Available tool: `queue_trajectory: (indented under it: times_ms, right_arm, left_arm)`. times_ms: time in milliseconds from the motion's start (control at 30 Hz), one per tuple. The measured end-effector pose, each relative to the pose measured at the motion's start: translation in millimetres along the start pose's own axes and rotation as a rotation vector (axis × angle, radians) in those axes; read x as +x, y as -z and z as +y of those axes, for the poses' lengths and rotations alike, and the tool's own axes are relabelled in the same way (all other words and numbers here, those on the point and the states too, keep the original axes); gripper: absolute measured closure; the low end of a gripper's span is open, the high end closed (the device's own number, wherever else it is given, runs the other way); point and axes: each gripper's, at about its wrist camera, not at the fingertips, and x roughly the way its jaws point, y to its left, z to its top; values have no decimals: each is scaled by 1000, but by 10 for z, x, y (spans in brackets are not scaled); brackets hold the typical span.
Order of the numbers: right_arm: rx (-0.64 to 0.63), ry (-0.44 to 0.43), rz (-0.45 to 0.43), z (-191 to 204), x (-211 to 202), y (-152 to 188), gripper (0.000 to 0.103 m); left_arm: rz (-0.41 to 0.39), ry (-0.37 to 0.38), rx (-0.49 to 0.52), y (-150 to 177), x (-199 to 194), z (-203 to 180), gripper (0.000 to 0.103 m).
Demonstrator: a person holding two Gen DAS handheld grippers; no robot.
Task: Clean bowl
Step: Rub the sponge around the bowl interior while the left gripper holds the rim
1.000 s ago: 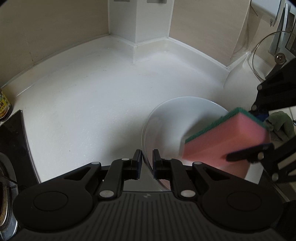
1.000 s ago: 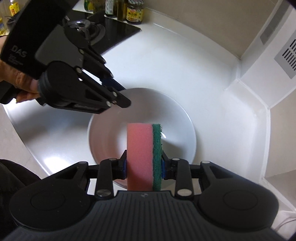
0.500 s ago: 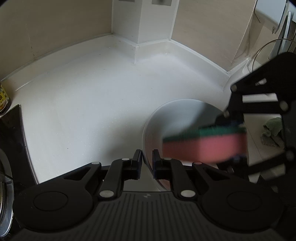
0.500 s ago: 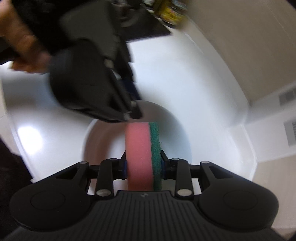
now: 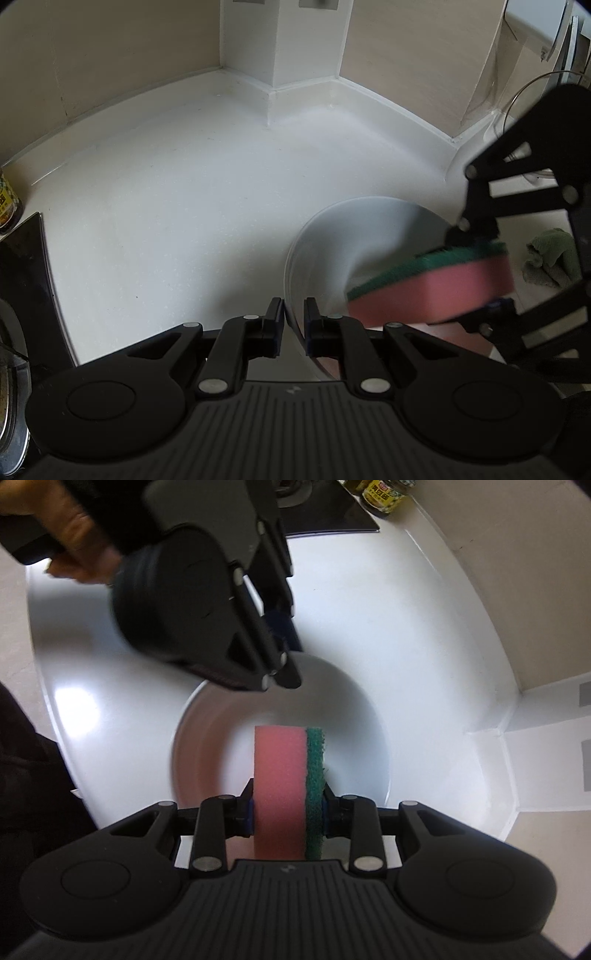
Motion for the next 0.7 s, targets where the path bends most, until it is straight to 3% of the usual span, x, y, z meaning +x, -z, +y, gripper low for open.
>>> queue_trajectory:
  times_ms: [233,367,433,700]
  right_arm:
    - [-18,-4,-51,53,-31,-54,76]
    - [-27,-95,-53,38,-133,60,76]
    - [-50,-94,-37,61,-188,67,76]
    - [-45,57,-31,-63,-53,1,77]
  left_arm:
    - [2,-7,4,-5,-4,-3,93]
    - [1,-2,-5,-5,-1,6,93]
    - [1,-2,-5,-6,-1,4,93]
    - [3,-6,1,-3,-13,-10,92]
